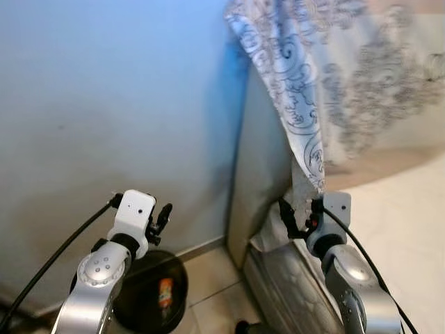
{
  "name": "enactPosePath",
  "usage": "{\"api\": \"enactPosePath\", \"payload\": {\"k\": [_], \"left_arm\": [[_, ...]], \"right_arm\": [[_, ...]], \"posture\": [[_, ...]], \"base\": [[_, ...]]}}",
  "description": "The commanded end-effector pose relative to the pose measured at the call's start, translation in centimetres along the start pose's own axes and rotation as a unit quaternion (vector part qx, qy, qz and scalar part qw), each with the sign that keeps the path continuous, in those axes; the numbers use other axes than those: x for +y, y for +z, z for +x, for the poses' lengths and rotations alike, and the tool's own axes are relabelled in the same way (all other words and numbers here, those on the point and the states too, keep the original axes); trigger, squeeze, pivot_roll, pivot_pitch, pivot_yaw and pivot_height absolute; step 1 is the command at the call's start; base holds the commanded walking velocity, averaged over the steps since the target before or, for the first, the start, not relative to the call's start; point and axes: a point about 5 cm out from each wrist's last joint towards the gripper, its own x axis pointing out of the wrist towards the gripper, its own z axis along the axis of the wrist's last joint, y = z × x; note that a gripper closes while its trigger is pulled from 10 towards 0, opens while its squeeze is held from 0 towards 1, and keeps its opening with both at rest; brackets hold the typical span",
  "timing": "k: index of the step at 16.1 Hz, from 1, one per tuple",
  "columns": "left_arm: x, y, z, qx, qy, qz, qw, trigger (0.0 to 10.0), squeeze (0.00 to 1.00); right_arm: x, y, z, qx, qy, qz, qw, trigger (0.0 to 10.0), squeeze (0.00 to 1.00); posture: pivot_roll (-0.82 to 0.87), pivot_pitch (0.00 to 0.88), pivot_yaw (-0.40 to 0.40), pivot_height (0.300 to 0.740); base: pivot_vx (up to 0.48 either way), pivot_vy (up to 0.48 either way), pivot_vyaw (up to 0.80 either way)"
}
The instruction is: Clean up the room
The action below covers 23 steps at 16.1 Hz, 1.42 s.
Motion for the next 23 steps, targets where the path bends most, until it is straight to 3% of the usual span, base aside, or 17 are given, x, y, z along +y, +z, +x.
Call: {"api": "enactPosePath", "payload": {"k": [1,12,23], "left_arm": [[0.6,0.3,0.0,-0.009,0.018,0.001,1.000,10.0,0.00],[1.5,0.5,0.6,-0.016,0.060,-0.019,0.998,10.0,0.00],[1.9,0.8,0.9,-0.027,0.063,-0.008,0.998,10.0,0.00]], "right_arm": [[-0.1,0.2,0.1,0.000,-0.005,0.001,1.000,10.0,1.00],[-0.3,0.1,0.3,0.010,0.005,-0.013,1.000,10.0,1.00],[-1.0,0.3,0.7,-0.001,-0.026,-0.022,0.999,10.0,1.00]], "posture": [[0.08,0.000,0.004,0.740],[0.08,0.000,0.003,0.740],[0.08,0.000,0.005,0.740]], "base": [[0.000,0.000,-0.78],[0.000,0.000,-0.78],[0.000,0.000,-0.78]]}}
